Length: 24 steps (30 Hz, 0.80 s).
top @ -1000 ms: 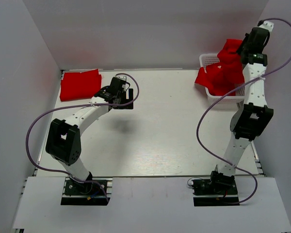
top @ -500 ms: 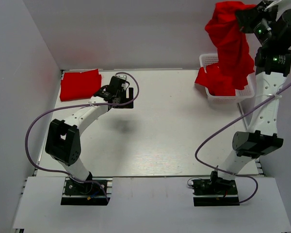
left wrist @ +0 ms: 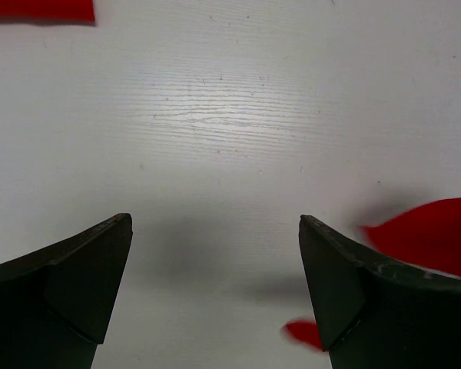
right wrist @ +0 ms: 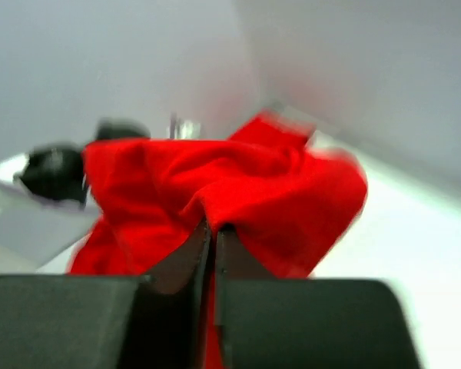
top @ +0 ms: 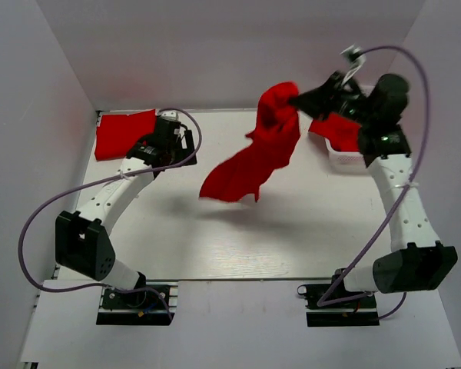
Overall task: Fold and stack the t-shirts
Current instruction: Move the tshirt to the center of the board, then flatten out the tshirt
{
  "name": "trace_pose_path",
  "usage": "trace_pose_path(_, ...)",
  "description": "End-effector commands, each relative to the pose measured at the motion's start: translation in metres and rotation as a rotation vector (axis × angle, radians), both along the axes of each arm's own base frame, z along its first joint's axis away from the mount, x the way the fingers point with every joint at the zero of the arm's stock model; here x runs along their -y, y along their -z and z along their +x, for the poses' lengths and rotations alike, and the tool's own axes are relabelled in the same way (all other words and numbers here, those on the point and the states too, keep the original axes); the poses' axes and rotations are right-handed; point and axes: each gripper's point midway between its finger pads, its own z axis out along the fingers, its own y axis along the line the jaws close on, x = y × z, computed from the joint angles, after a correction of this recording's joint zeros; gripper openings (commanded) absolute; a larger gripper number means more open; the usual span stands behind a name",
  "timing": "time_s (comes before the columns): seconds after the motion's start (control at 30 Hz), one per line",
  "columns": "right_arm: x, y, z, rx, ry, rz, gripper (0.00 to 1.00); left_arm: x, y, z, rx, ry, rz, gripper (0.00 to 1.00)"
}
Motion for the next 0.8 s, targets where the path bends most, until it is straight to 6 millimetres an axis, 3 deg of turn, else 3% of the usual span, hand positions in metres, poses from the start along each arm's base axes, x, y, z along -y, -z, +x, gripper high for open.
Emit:
trace_pose_path(0.0, -0.029, 0.066, -0.007, -0.110, -0.078, -0.018, 0.23, -0.016, -0.014, -0.013, 0.026, -0.079, -0.007, 1.00)
trace_pose_path(0.03, -0.038, 0.131, -0.005, -0.264, -0.089, -0.041, 0.36, -0.019, -0.012, -0.016, 0.013, -0.095, 0.001, 1.00)
trace_pose_path(0.07, -0.042, 0.151, -0.006, -0.329, -0.096, -0.047, 0.51, -0.022, -0.011, -0.018, 0.005, -0.102, 0.011, 1.00)
trace_pose_path(0.1, -0.045, 0.183, -0.010, -0.419, -0.108, -0.077, 0.90, -0.026, -0.009, -0.018, -0.013, -0.111, 0.019, 1.00)
trace_pose_path(0.13, -0.045, 0.217, -0.010, -0.559, -0.096, -0.115, 0.90, -0.028, -0.008, -0.020, -0.020, -0.117, 0.030, 1.00)
trace_pose_path(0.23, -0.033, 0.251, -0.001, -0.629, 0.005, -0.240, 0.90, -0.030, -0.003, -0.021, -0.046, -0.123, 0.049, 1.00)
trace_pose_path(0.37, -0.014, 0.257, 0.015, -0.592, 0.163, -0.291, 0.90, -0.030, 0.007, -0.028, -0.081, -0.121, 0.049, 1.00)
trace_pose_path(0.6, -0.001, 0.256, 0.022, -0.574, 0.257, -0.342, 0.90, -0.022, 0.014, -0.030, -0.094, -0.091, 0.016, 1.00)
trace_pose_path(0.77, 0.009, 0.272, 0.015, -0.589, 0.302, -0.469, 0.90, -0.010, 0.047, -0.034, -0.158, -0.003, 0.027, 1.00)
